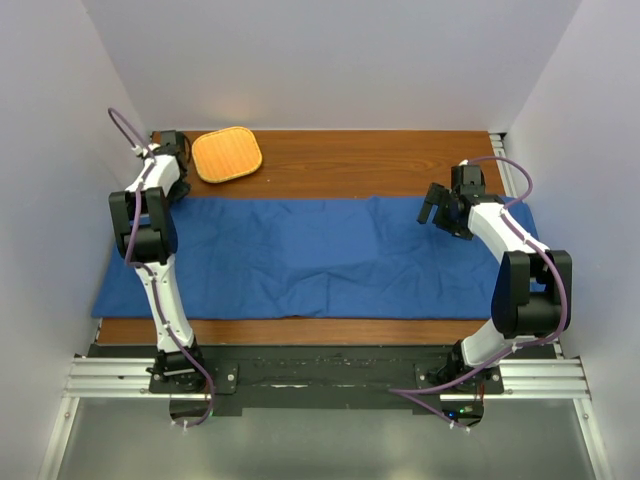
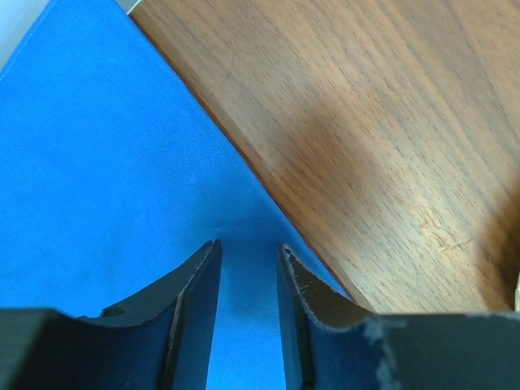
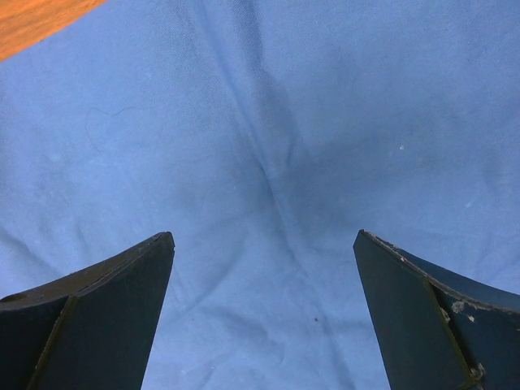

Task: Open and lay out the surgical kit
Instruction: Open the surgical kit at the center of the board.

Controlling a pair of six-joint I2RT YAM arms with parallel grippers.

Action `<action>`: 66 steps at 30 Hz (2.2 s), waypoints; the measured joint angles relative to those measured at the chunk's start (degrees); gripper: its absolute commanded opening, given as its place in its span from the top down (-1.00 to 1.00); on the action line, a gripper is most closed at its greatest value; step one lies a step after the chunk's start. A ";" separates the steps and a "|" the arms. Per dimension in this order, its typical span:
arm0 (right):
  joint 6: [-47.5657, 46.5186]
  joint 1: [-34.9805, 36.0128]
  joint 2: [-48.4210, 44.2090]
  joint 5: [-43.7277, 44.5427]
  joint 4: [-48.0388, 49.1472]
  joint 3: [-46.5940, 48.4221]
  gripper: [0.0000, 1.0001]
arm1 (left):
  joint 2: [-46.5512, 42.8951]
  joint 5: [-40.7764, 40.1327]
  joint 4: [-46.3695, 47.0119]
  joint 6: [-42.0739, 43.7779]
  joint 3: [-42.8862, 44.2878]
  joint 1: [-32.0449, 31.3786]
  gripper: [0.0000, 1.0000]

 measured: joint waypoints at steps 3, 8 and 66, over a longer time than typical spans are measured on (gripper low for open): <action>0.00 0.00 0.00 -0.02 0.00 0.00 -0.97 | -0.02 0.02 0.13 0.00 0.00 0.00 0.08; 0.00 0.00 0.00 -0.17 0.00 0.00 -0.97 | -0.33 0.42 1.73 -0.24 -0.15 0.09 0.03; 0.00 0.00 -0.02 -0.66 0.04 -0.52 -0.97 | 0.96 1.09 4.28 1.29 -0.39 0.66 0.70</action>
